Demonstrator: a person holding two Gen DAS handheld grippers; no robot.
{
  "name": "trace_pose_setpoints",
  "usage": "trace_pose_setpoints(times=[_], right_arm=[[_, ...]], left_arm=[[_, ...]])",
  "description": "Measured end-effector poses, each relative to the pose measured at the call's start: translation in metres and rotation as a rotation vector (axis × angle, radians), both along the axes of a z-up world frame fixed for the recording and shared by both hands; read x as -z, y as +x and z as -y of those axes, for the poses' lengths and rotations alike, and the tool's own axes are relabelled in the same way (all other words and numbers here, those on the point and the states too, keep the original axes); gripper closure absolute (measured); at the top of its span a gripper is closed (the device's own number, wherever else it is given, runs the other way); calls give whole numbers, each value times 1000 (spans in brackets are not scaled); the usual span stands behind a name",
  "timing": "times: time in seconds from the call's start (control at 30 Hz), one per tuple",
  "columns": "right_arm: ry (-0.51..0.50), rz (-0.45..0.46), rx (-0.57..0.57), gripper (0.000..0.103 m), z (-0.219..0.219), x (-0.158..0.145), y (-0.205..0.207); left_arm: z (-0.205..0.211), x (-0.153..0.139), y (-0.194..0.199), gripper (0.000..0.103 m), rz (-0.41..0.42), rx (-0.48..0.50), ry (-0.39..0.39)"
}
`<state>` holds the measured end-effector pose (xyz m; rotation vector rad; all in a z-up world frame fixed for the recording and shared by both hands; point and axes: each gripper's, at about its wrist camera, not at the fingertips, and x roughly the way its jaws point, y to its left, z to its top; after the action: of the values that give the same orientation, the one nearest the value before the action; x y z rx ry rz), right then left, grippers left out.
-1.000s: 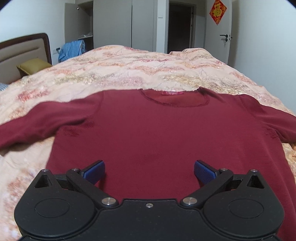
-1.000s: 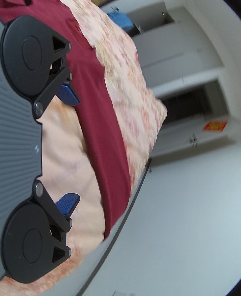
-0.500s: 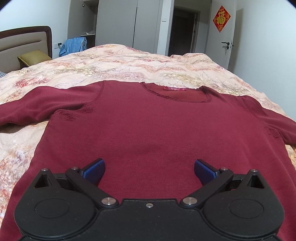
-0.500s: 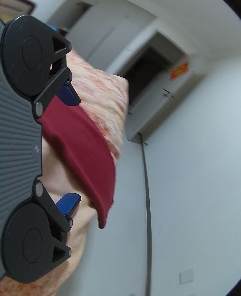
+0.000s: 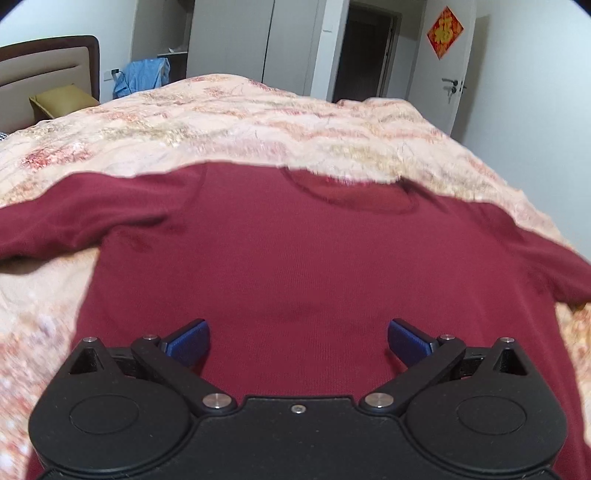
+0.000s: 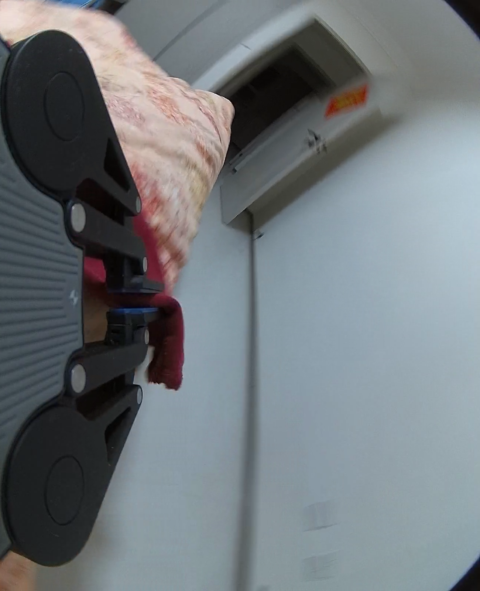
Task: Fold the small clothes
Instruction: 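Carry the sleeve cuff across the sweater body with the right tool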
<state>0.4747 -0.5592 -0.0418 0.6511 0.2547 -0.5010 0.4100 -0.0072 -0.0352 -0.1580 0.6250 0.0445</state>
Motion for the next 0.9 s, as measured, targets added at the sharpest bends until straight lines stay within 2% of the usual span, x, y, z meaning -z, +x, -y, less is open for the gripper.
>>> trace_pose_setpoints(times=[0.13,0.27,0.4,0.5,0.6,0.73,0.87,0.9], right_arm=[[-227,34,-83,96,-41,-44,14],[-405,107,-227,96,-106,-86,27],[-570,189,-425,96,-191,-114,36],[-692,230,-617,96,-263,-128,40],[-812,219,-792,97,-335,-124,40],[-962,133,-955,97,-427,-93,34],[-1007,25,-1078,97,-485,-54,38],[-1021,7,-1097,97,-496,-42,25]], left_arm=[[-8,-23,-3,1,44,-17,13],[-19,-45,-9,1,89,-40,18],[-34,-60,-16,1,123,-60,-1],[-49,-65,-23,1,138,-80,-39],[-63,-64,-28,1,138,-111,-51],[-79,-57,-34,1,126,-149,-72],[-93,-48,-38,1,108,-177,-88],[-95,-47,-38,1,104,-182,-91]])
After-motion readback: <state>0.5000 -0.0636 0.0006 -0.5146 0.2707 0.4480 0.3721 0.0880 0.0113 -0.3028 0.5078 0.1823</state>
